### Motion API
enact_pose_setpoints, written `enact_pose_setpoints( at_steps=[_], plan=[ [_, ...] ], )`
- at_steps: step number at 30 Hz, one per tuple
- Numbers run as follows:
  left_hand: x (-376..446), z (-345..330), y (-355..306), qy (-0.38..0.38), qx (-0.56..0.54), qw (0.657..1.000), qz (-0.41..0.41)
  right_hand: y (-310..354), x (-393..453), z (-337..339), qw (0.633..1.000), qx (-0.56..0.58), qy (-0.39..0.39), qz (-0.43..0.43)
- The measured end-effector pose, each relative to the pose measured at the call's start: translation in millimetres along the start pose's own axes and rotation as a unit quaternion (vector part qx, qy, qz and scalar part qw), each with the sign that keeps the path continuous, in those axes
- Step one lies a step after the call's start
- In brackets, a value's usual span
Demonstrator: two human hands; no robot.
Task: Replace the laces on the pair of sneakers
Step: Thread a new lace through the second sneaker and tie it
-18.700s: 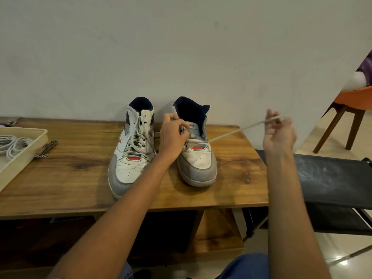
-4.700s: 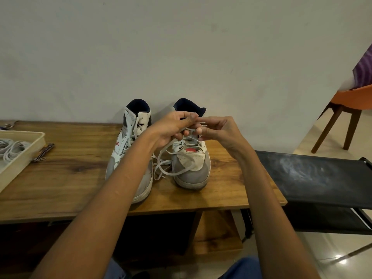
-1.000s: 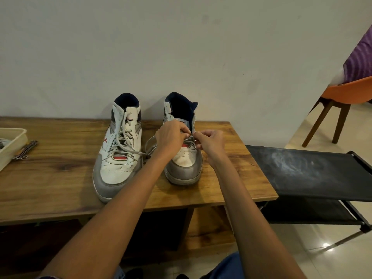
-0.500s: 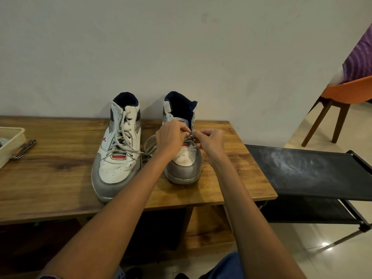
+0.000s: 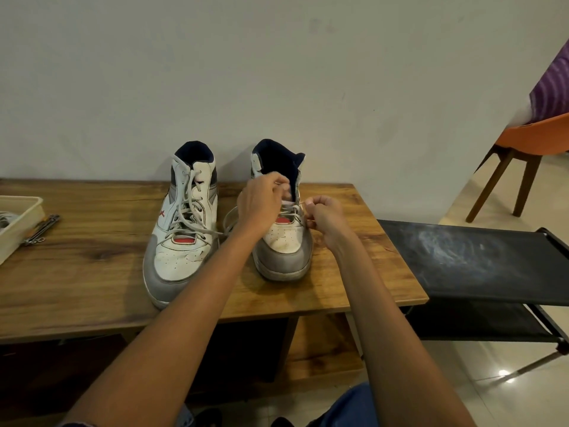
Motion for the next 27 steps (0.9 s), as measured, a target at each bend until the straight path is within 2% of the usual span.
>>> enact_pose_setpoints(
  at_steps=[3, 5, 7, 8, 9, 10, 11, 12, 13, 14, 15, 17, 18, 19, 21, 22, 23, 24, 25, 26, 27],
  plan=[
    [7.3, 21.6, 10.6, -0.082, -0.073, 0.991, 0.071, 14.7, 7.1, 25.4, 0.993, 0.077, -0.081, 0.039],
    [8.1, 31.1, 22.1, -0.106, -0.082, 0.984, 0.120, 33.5, 8.1, 49.6, 0.960, 0.231, -0.131, 0.087],
    [8.7, 32.0, 29.4, -0.092, -0.071, 0.983, 0.141, 50.2, 7.4, 66.9, 0.902, 0.393, -0.121, 0.135],
    [9.3, 29.3, 30.2, -0.075, -0.073, 0.985, 0.138, 55.9, 5.6, 70.2, 0.882, 0.434, -0.101, 0.155],
    [9.1, 25.6, 29.3, -0.054, -0.078, 0.987, 0.132, 59.9, 2.2, 69.6, 0.883, 0.432, -0.080, 0.166],
    [8.2, 21.0, 27.6, -0.032, -0.082, 0.988, 0.128, 60.9, 0.0, 65.8, 0.909, 0.375, -0.067, 0.170],
    [6.6, 16.2, 26.3, -0.014, -0.077, 0.989, 0.128, 59.3, -0.5, 59.8, 0.949, 0.253, -0.061, 0.176],
    [4.6, 11.9, 25.3, -0.003, -0.061, 0.990, 0.129, 56.8, -1.8, 51.1, 0.978, 0.076, -0.053, 0.188],
    [2.6, 8.0, 25.0, 0.003, -0.040, 0.990, 0.132, 50.8, -1.1, 41.3, 0.973, -0.115, -0.038, 0.199],
    [1.0, 5.2, 24.1, 0.004, -0.021, 0.991, 0.135, 42.5, 1.8, 31.6, 0.942, -0.267, -0.011, 0.202],
    [0.1, 3.4, 23.9, 0.004, -0.009, 0.990, 0.138, 33.9, 3.0, 23.3, 0.912, -0.363, 0.016, 0.191],
    [0.4, 2.8, 23.9, 0.006, -0.008, 0.988, 0.152, 23.8, 2.7, 13.8, 0.887, -0.426, 0.044, 0.172],
    [0.6, 3.4, 24.0, 0.009, -0.011, 0.987, 0.160, 22.9, 2.8, 13.4, 0.898, -0.405, 0.045, 0.169],
    [0.8, 4.5, 23.3, 0.012, -0.012, 0.986, 0.165, 26.0, 2.4, 16.5, 0.927, -0.334, 0.032, 0.164],
    [0.3, 7.2, 21.4, 0.019, -0.014, 0.986, 0.165, 34.9, 2.9, 39.5, 0.985, -0.071, -0.065, 0.142],
    [0.1, 8.3, 20.7, 0.021, -0.016, 0.986, 0.165, 39.9, 1.3, 60.2, 0.975, 0.091, -0.149, 0.135],
    [0.1, 8.9, 21.2, 0.021, -0.020, 0.986, 0.166, 42.5, -3.0, 84.3, 0.930, 0.237, -0.242, 0.141],
    [0.2, 9.9, 22.7, 0.021, -0.024, 0.986, 0.166, 42.8, -8.5, 107.8, 0.869, 0.336, -0.327, 0.158],
    [0.7, 9.9, 23.7, 0.022, -0.027, 0.986, 0.164, 41.9, -13.9, 128.4, 0.813, 0.392, -0.391, 0.180],
    [1.1, 10.0, 24.6, 0.024, -0.031, 0.986, 0.163, 40.2, -17.6, 142.7, 0.777, 0.410, -0.433, 0.201],
    [1.1, 9.7, 24.7, 0.027, -0.037, 0.986, 0.163, 38.8, -21.2, 150.1, 0.767, 0.391, -0.462, 0.213]
  ],
)
Point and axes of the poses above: each hand's wrist, its own x-axis towards the middle knuckle, its own z-axis out of the back of the hand, y = z × x, the point moved 5 cm from there along x, towards the middle knuckle, and after that the axes turned 7 degrees about x, right-handed, at the moved point
